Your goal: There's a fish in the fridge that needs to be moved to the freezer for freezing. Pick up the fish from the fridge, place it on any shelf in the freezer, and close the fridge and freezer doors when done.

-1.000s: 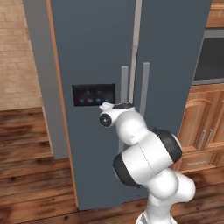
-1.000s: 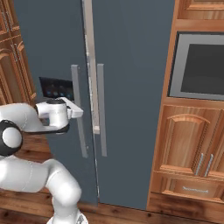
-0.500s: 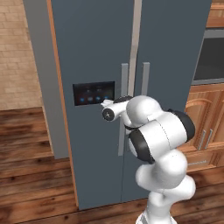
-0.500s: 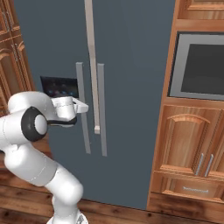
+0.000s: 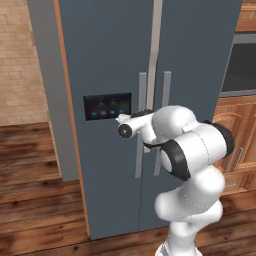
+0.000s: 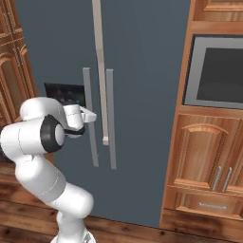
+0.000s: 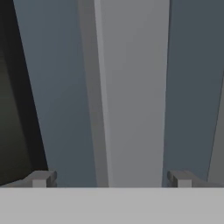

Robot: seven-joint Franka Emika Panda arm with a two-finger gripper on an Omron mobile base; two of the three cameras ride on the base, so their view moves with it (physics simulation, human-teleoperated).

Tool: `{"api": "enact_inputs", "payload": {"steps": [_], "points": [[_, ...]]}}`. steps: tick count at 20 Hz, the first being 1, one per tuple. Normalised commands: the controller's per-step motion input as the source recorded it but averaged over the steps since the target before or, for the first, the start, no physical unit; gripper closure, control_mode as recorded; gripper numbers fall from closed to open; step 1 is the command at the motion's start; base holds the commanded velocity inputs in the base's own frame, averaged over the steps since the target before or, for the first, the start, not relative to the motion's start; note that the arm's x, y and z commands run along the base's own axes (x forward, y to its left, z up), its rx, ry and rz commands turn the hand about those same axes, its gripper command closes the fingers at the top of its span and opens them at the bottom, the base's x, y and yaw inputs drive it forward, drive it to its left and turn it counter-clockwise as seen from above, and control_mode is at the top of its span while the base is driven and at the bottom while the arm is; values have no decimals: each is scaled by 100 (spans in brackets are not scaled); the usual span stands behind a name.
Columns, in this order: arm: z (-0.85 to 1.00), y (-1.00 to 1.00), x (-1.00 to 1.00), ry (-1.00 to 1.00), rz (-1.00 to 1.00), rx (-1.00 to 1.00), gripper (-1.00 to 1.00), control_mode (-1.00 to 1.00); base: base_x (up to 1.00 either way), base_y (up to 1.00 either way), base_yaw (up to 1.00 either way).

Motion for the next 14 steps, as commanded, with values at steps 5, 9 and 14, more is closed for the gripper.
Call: {"api": "enact_inputs", "payload": {"steps": [5, 9, 14], "points": [[0, 0, 10, 0, 0, 0, -100, -100, 0, 0, 0], [0, 0, 16, 0, 0, 0, -100, -100, 0, 0, 0], [19, 0, 1, 0, 0, 0, -100, -100, 0, 0, 0]]}}
